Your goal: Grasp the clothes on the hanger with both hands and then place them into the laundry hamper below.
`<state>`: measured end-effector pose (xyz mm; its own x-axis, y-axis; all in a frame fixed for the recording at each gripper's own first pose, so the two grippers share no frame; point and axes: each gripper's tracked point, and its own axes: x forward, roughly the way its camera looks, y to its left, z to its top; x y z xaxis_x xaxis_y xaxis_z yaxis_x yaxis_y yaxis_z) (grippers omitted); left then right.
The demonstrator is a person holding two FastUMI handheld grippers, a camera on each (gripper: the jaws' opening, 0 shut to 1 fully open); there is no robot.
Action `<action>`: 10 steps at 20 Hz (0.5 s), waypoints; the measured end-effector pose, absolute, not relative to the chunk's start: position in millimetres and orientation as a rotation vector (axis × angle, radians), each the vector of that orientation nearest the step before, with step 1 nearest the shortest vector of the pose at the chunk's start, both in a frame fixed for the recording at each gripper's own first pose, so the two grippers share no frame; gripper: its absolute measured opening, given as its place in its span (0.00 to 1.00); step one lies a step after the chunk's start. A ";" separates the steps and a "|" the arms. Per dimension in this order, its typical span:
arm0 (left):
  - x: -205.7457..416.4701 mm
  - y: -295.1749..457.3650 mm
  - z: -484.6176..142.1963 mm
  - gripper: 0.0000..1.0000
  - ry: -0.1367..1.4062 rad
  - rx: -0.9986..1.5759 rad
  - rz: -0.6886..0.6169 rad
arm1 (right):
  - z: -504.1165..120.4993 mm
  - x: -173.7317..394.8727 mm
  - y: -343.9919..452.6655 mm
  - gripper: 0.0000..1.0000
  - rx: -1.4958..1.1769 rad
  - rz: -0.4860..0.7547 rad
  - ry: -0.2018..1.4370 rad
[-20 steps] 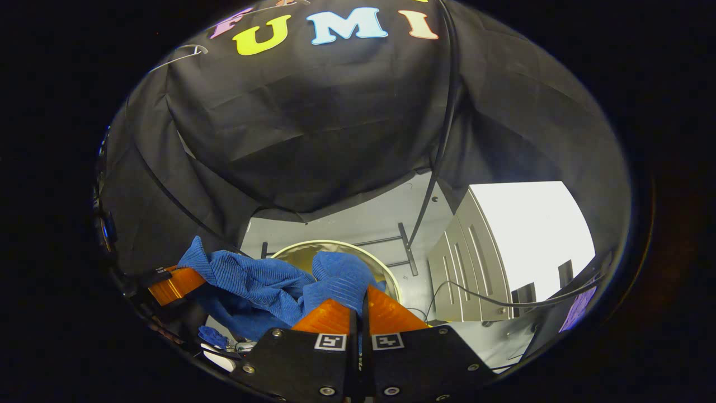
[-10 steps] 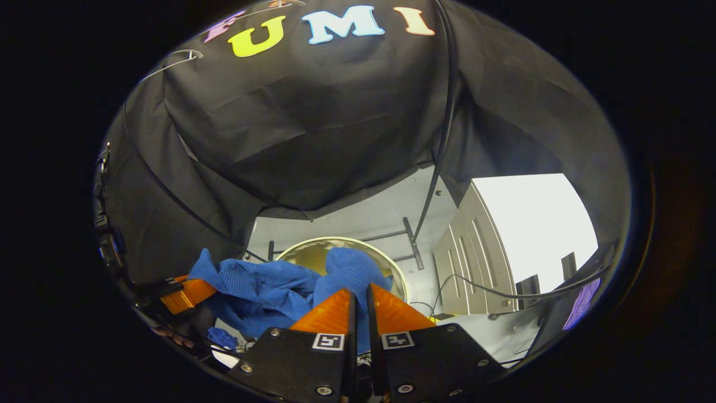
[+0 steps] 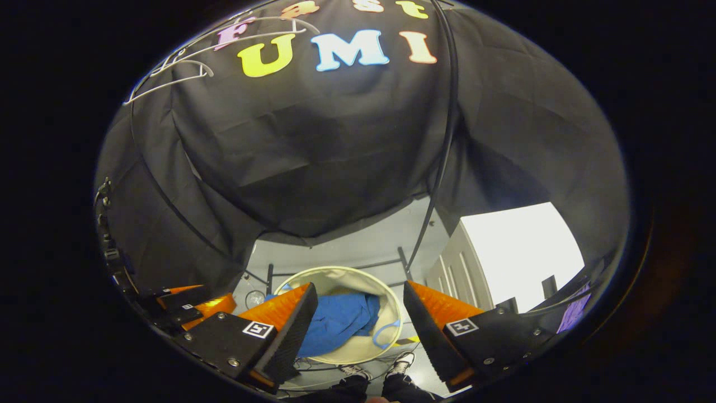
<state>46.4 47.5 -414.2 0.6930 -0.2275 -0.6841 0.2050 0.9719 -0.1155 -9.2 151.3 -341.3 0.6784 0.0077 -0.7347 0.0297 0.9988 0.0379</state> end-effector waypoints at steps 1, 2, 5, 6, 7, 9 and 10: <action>47.6 52.8 -397.0 0.90 0.736 -0.018 -0.246 | -330.0 -6.2 146.6 0.95 0.044 -0.026 0.801; 49.7 57.9 -378.6 0.90 0.704 -0.006 -0.250 | -319.7 -5.3 143.4 0.95 0.046 -0.039 0.778; 55.8 64.3 -328.3 0.90 0.607 -0.004 -0.265 | -289.4 -1.4 126.7 0.95 0.060 -0.086 0.714; 59.2 63.2 -311.1 0.90 0.579 -0.010 -0.269 | -276.5 -0.1 119.5 0.95 0.061 -0.104 0.689; 62.1 63.2 -293.8 0.90 0.549 -0.020 -0.269 | -262.6 0.9 112.0 0.95 0.061 -0.123 0.658; 72.0 57.4 -251.3 0.90 0.470 -0.048 -0.271 | -233.7 10.8 98.5 0.95 0.052 -0.145 0.578; 78.5 56.2 -230.6 0.96 0.428 -0.059 -0.259 | -219.3 15.1 93.0 0.95 0.043 -0.153 0.535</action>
<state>78.5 56.2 -230.6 0.8775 -0.2603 -0.4028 0.2357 0.9655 -0.1104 15.1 93.0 -219.3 0.8492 -0.1343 -0.5107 0.1569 0.9876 0.0012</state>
